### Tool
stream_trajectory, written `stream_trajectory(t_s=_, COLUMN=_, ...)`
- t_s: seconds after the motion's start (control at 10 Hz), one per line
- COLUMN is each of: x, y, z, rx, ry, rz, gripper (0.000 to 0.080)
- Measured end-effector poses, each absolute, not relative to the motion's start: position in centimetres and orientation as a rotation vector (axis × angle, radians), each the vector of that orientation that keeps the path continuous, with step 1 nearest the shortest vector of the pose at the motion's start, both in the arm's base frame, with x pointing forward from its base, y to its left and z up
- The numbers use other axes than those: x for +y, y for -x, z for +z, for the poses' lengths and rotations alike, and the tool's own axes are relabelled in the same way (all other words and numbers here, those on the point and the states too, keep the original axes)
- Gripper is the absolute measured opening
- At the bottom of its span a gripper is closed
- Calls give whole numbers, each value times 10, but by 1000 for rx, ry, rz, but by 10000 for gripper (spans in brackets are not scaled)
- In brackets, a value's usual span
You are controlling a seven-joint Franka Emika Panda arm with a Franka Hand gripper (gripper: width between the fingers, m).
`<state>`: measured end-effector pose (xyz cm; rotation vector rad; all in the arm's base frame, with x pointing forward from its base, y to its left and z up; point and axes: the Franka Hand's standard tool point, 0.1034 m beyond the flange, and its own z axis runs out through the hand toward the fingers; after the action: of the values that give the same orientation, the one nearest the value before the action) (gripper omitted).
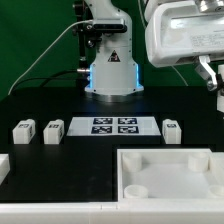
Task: Assemble one leg
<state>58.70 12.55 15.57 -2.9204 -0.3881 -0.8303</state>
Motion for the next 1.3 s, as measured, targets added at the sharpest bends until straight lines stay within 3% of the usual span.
stream_trajectory(t_s=0.1, x=126, y=-607, z=160, rx=-391, ry=2926, rz=-818, gripper=291)
stream_trajectory(t_s=0.2, x=128, y=-617, z=153, rx=-418, ry=2921, rz=-832, gripper=291)
stream_trajectory(t_s=0.4, x=114, y=-619, z=120, rx=-489, ry=2916, rz=-900, gripper=291)
stream_trajectory(t_s=0.6, x=119, y=-620, z=130, rx=-502, ry=2913, rz=-891, gripper=291)
stream_trajectory(t_s=1.3, x=112, y=-631, z=114, rx=-490, ry=2949, rz=-758, gripper=291)
